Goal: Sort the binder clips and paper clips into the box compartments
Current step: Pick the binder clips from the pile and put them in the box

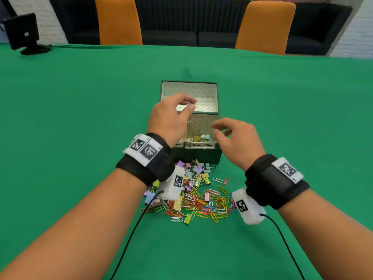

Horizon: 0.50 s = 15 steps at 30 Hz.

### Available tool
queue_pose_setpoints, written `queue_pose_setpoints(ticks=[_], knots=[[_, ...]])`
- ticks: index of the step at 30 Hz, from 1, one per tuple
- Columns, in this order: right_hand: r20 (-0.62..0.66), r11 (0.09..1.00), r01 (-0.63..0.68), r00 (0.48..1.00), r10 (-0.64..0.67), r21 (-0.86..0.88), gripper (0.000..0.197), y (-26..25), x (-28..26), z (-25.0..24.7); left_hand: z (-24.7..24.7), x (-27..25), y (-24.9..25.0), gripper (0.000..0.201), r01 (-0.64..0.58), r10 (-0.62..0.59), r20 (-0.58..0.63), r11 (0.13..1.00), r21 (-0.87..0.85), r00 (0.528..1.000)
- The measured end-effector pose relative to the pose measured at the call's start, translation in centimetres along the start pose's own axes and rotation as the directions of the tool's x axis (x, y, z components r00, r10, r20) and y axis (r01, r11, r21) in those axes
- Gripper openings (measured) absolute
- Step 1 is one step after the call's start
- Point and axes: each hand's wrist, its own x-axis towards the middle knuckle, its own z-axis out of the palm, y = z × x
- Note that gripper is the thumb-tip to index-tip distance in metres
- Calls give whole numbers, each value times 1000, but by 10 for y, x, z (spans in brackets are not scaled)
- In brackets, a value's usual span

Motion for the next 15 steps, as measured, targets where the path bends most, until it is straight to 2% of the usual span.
queue_pose_setpoints(ticks=[2,4,6,8,10,15], knots=[[33,998,-28,999,26,49,14,4,-12,1,8,8,0,6,24,-24,-37,1000,-5,999],[114,999,-38,993,34,33,12,10,-22,2,19,12,0,6,49,-49,-8,999,15,999],[226,999,-36,973,40,-23,12,15,-29,1,31,11,-4,12,68,-78,122,994,84,989],[344,996,-21,938,48,-82,13,16,-32,-2,37,7,-7,21,59,-101,270,985,162,958],[431,992,-9,900,64,-130,13,16,-34,-4,37,1,-8,24,6,-72,327,980,200,942],[562,972,46,822,95,-231,19,17,-32,4,24,-31,-3,19,-203,112,366,955,218,924]])
